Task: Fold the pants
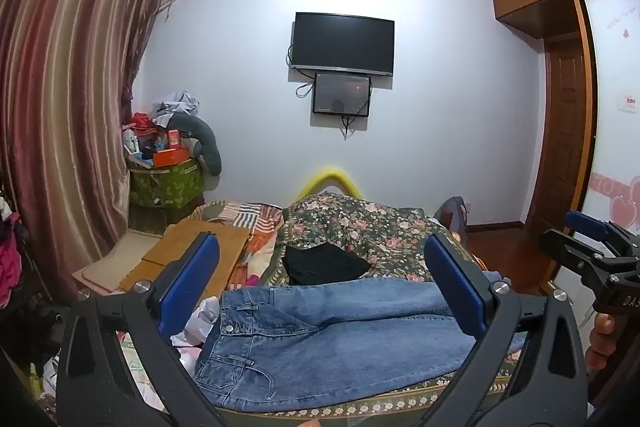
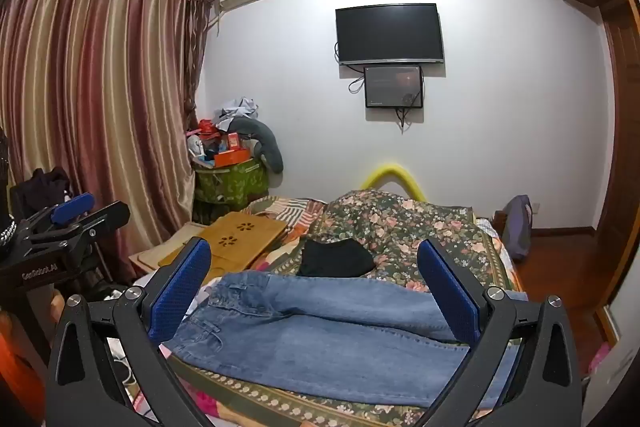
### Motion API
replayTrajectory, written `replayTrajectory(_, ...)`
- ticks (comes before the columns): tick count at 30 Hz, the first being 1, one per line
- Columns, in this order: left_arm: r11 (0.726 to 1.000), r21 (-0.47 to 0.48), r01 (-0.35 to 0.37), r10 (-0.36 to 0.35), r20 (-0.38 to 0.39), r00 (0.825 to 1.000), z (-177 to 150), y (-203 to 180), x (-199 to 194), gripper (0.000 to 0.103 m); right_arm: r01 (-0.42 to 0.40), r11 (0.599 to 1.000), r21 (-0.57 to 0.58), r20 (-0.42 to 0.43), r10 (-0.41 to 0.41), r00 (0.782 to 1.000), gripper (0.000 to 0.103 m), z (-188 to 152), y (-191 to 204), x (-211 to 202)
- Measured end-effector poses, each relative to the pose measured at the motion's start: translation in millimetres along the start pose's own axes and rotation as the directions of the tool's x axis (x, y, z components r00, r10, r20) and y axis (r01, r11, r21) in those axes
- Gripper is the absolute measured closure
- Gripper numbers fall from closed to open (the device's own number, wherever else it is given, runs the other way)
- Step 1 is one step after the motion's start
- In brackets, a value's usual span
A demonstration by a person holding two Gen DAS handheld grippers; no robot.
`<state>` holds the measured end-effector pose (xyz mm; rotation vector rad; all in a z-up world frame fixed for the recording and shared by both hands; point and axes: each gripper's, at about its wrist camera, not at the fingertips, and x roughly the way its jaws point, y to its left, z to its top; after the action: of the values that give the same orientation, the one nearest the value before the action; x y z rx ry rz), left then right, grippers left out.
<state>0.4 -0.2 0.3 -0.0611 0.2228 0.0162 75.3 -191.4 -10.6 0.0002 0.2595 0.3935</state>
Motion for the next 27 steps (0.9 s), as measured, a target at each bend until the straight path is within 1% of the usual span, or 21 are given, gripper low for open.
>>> replayTrajectory(3, 1.000, -0.012, 0.002, -0.002, 0.017, 1.000, -0.7, 2.9, -3.3, 0.000, 0.001, 1.000, -0.002, 0.000, -0.001, 1.000, 0.000, 0.2, 1.0, -0.6)
replayTrajectory(8, 1.000, -0.007, 0.001, -0.001, 0.006, 1.000, 2.8, -4.9, 0.7, 0.000, 0.003, 1.000, 0.003, 0.003, -0.003, 1.000, 0.000, -0.1, 0.9, -0.6)
replayTrajectory(9, 1.000, -0.008, 0.003, -0.003, 0.006, 1.000, -1.0, -1.2, 2.4, 0.000, 0.003, 1.000, 0.004, 0.002, -0.003, 1.000, 0.000, -0.1, 0.4, -0.5)
replayTrajectory(11, 1.000, -0.008, 0.007, -0.007, 0.005, 1.000, -0.9, -2.7, 0.3, 0.000, 0.008, 1.000, -0.009, 0.007, -0.008, 1.000, 0.000, -2.5, 6.2, -0.6)
replayTrajectory(13, 1.000, -0.013, 0.007, -0.007, 0.007, 1.000, 1.1, 4.8, -0.4, 0.000, 0.008, 1.000, -0.006, 0.007, -0.008, 1.000, 0.000, -3.2, 5.0, -0.4)
replayTrajectory(27, 1.000, -0.006, 0.007, -0.007, 0.011, 1.000, 0.4, 1.8, 0.3, 0.000, 0.013, 1.000, -0.013, 0.010, -0.013, 1.000, 0.000, 1.7, 1.8, -3.1)
